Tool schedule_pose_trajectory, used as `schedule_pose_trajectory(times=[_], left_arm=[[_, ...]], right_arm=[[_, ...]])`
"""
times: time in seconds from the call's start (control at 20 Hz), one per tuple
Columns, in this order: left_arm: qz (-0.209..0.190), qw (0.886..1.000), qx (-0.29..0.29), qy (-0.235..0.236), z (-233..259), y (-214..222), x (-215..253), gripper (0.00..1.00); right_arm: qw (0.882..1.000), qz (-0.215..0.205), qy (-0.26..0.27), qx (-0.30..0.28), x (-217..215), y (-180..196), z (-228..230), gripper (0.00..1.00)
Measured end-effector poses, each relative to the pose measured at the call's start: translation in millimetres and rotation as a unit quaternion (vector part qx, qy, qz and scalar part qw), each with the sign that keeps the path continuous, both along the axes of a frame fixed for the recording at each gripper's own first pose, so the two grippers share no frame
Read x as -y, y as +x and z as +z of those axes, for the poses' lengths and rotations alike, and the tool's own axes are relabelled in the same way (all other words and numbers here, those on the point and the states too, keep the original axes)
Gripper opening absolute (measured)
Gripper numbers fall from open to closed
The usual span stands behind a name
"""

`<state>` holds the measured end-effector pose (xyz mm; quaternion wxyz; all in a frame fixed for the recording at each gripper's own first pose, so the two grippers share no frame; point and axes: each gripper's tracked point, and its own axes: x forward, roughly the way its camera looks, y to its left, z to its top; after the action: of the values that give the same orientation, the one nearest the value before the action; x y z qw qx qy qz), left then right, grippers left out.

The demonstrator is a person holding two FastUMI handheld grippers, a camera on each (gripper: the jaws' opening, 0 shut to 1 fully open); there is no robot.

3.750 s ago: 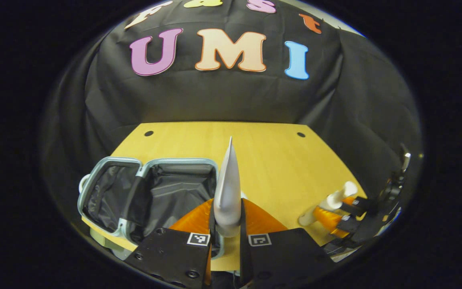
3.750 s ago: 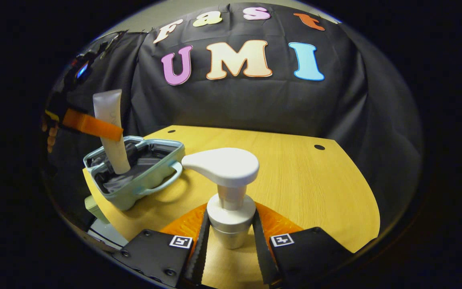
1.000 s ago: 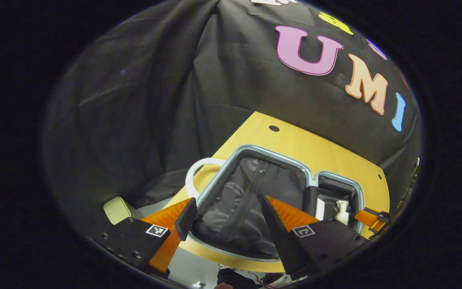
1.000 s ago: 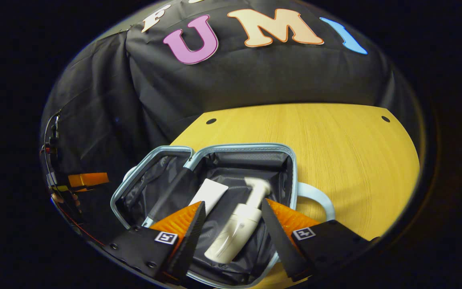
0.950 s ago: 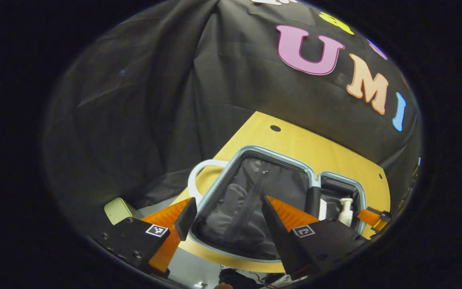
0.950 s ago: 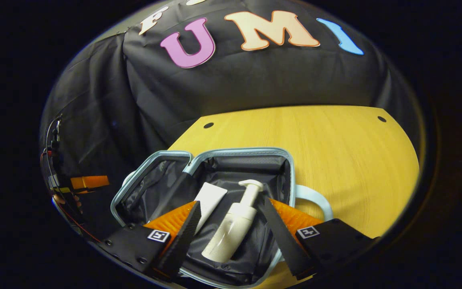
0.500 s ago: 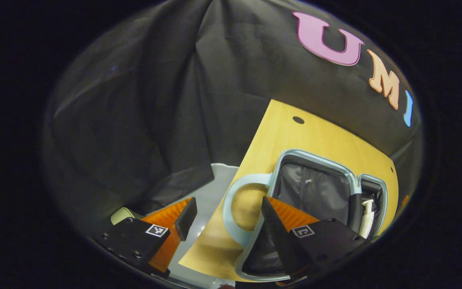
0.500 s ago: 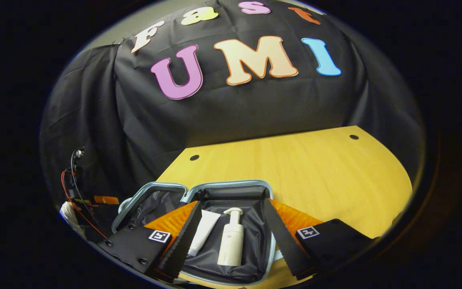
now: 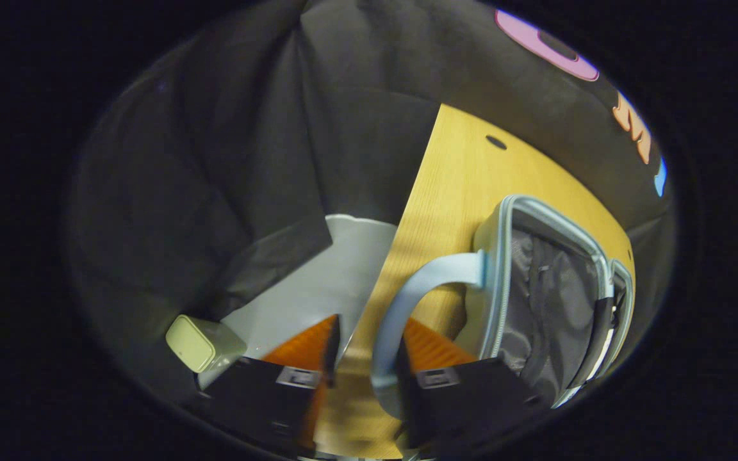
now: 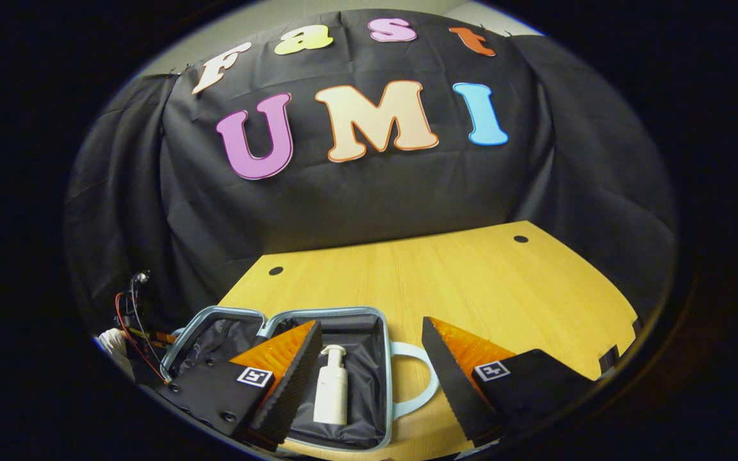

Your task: First open the suitcase, pack the skin care products into it, and then close the suitcase.

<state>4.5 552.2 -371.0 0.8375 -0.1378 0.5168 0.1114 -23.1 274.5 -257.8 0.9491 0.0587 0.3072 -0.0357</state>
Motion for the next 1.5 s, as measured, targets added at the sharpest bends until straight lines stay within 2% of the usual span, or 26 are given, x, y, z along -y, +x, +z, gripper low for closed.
schedule_pose_trajectory(times=[0.1, 0.15, 0.3, 0.35, 0.4, 0.45, 0.75, 0.8, 0.85, 0.9, 0.95, 1.0, 1.05, 1.1, 1.2, 1.5], left_arm=[[-0.022, 0.999, 0.002, 0.031, 11, 6, -1, 0.17], [-0.029, 0.999, 0.003, 0.039, 16, 11, 3, 0.11], [-0.020, 0.997, 0.028, 0.068, 42, 13, 6, 0.03], [-0.021, 0.996, 0.039, 0.078, 53, 15, 7, 0.02], [-0.020, 0.995, 0.046, 0.086, 68, 14, 9, 0.02], [-0.017, 0.994, 0.059, 0.091, 82, 14, 13, 0.02], [-0.018, 0.986, 0.114, 0.124, 189, -1, 69, 0.01], [-0.022, 0.984, 0.121, 0.128, 204, -3, 82, 0.01], [-0.031, 0.982, 0.133, 0.133, 218, -3, 97, 0.02], [-0.039, 0.979, 0.143, 0.139, 229, -2, 109, 0.04], [-0.050, 0.976, 0.153, 0.143, 242, 1, 124, 0.01], [-0.056, 0.974, 0.163, 0.147, 252, 2, 138, 0.01], [-0.065, 0.972, 0.169, 0.149, 258, 4, 152, 0.01], [-0.071, 0.970, 0.178, 0.152, 265, 5, 166, 0.04], [-0.089, 0.966, 0.189, 0.154, 277, 7, 195, 0.01], [-0.141, 0.958, 0.229, 0.102, 300, 15, 288, 0.01]], right_arm=[[1.000, -0.002, 0.002, 0.000, 7, -4, -1, 0.98], [1.000, -0.001, 0.001, 0.004, 10, -3, -1, 0.98], [1.000, 0.015, 0.008, 0.007, 16, -2, -2, 0.98], [1.000, 0.024, 0.010, 0.007, 18, -1, -2, 0.98], [0.999, 0.037, 0.012, 0.008, 19, 0, -1, 0.93], [0.999, 0.052, 0.010, 0.011, 22, 3, 2, 0.98], [0.993, 0.100, 0.020, 0.052, 47, 20, 34, 0.98], [0.993, 0.101, 0.022, 0.057, 53, 21, 38, 0.98], [0.993, 0.099, 0.025, 0.061, 59, 21, 42, 0.93], [0.992, 0.099, 0.033, 0.065, 64, 20, 46, 0.98], [0.992, 0.098, 0.037, 0.069, 67, 19, 50, 0.93], [0.992, 0.100, 0.037, 0.072, 73, 17, 53, 0.93], [0.992, 0.101, 0.034, 0.074, 80, 16, 55, 0.98], [0.991, 0.101, 0.031, 0.076, 87, 14, 57, 0.98], [0.992, 0.097, 0.033, 0.080, 99, 9, 61, 0.98], [0.992, 0.087, 0.035, 0.081, 127, -11, 65, 0.98]])
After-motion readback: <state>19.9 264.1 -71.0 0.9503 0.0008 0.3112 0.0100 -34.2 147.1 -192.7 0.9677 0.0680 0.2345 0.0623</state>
